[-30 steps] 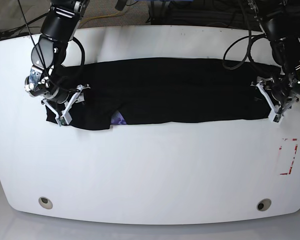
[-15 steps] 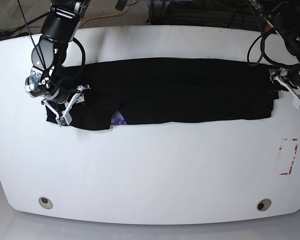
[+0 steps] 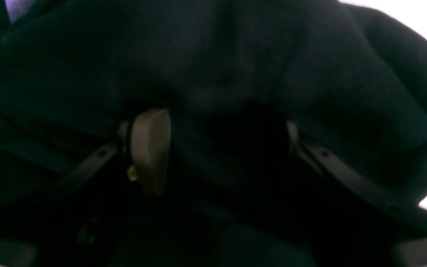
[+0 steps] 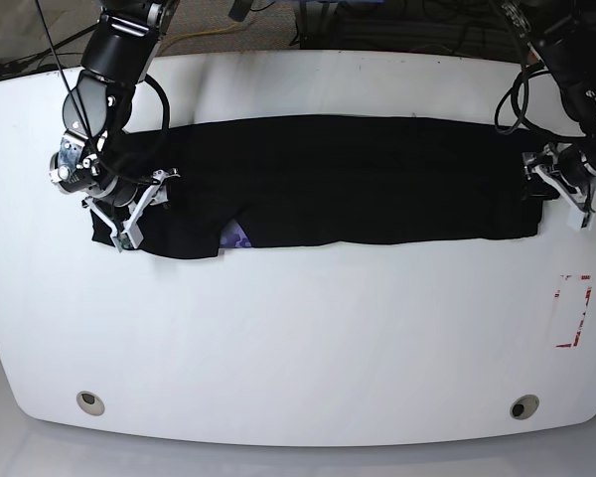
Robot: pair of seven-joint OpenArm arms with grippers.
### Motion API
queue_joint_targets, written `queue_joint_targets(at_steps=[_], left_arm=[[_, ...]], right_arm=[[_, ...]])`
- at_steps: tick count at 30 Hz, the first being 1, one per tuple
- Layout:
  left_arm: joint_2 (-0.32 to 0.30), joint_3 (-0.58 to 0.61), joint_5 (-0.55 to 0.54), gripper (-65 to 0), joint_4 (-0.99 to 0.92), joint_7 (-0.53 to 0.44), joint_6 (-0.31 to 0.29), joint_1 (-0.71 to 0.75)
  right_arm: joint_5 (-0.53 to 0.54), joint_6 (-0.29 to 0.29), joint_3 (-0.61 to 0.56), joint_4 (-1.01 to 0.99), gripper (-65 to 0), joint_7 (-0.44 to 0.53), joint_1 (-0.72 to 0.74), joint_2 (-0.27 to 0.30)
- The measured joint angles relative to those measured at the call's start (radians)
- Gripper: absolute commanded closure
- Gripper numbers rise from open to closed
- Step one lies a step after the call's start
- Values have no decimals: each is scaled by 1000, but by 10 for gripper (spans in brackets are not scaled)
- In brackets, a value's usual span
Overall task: Fold the T-shirt properly
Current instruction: 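Release the fold and reposition both grippers onto the folded edge, then grasp the strip's end with the left gripper and fold it toward the right gripper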
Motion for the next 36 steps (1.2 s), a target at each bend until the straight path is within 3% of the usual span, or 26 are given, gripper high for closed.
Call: queue_joint_targets(at_steps=[2, 3, 5, 11, 14, 19, 23, 28, 36], left_arm=[[3, 20, 1, -315, 0, 0, 0, -10], [5, 22, -2, -217, 0, 2, 0, -10], [9, 24, -2, -101, 0, 3, 0, -8], [13, 59, 17, -106, 56, 74, 5, 5], [20, 76, 26, -106, 231, 147, 5, 33], [69, 122, 6, -107, 494, 168, 3, 69], [114, 298, 5, -107, 626, 171, 3, 75], [194, 505, 2, -107, 647, 179, 2, 4], [262, 707, 5, -107, 617, 169, 3, -82]], right_arm=[[0, 0, 0, 0, -358, 0, 0, 0], [0, 0, 0, 0, -358, 0, 0, 0], [0, 0, 0, 0, -358, 0, 0, 0], [0, 0, 1, 0, -358, 0, 0, 0], [0, 0, 0, 0, -358, 0, 0, 0], [0, 0, 2, 0, -357, 0, 0, -2], [0, 0, 3, 0, -357, -1, 0, -2], [2, 0, 3, 0, -357, 0, 0, -2], [3, 0, 3, -1, -357, 0, 2, -2]])
